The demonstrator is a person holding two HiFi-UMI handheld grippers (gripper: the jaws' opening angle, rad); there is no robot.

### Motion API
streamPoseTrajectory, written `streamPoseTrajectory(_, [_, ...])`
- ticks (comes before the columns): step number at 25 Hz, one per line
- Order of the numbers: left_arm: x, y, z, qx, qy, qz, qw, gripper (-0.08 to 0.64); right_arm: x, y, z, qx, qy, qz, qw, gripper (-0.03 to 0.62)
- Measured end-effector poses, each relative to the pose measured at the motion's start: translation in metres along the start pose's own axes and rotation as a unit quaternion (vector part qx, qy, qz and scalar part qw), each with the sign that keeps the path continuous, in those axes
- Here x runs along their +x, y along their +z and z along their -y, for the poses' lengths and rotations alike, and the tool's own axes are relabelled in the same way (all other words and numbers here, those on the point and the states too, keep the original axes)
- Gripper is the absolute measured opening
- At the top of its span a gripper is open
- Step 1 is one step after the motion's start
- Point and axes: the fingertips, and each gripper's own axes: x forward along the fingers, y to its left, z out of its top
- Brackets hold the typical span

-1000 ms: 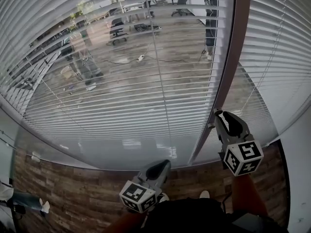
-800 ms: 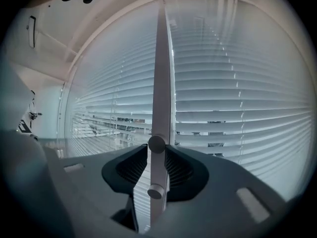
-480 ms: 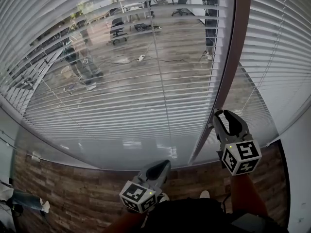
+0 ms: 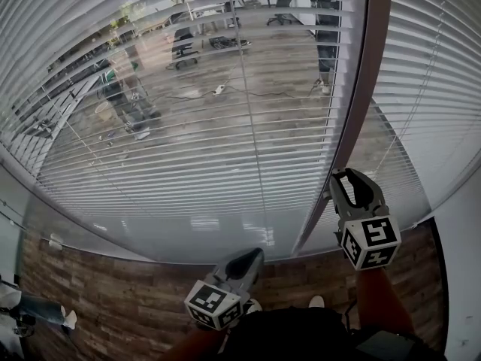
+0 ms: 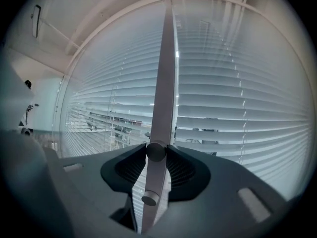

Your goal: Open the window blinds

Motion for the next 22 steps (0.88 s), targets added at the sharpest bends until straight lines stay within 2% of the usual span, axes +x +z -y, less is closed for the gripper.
streamPoseTrajectory(4, [-0.006, -0.002, 0.002, 0.001, -0.003, 0.001, 1.0, 0.001, -0.005, 0.0, -0.007, -0.062, -0.009, -0.01, 0.998, 0.153])
streamPoseTrajectory(8, [0.0, 0.0, 0.002, 0.0, -0.003, 0.0, 1.0, 0.002, -0.001, 0.007, -0.008, -0.136, -0.022, -0.021, 0.99, 0.152])
streamPoseTrajectory(11, [-0.003, -0.001, 0.003, 0.0, -0.004, 0.0, 1.0, 0.001, -0.004, 0.003, -0.01, -0.212, -0.037, -0.028, 0.976, 0.151])
streamPoseTrajectory(16, [0.0, 0.001, 0.001, 0.0, -0.002, 0.001, 1.0, 0.002, -0.003, -0.001, -0.011, -0.317, -0.055, -0.047, 0.946, 0.15])
streamPoseTrajectory(18, [0.001, 0.001, 0.0, 0.0, -0.001, 0.001, 1.0, 0.002, -0.002, -0.002, -0.011, -0.336, -0.055, -0.05, 0.939, 0.149])
streamPoseTrajectory(22, [0.002, 0.001, 0.001, 0.0, -0.004, 0.0, 1.0, 0.001, -0.001, -0.002, -0.012, -0.344, -0.054, -0.053, 0.936, 0.15])
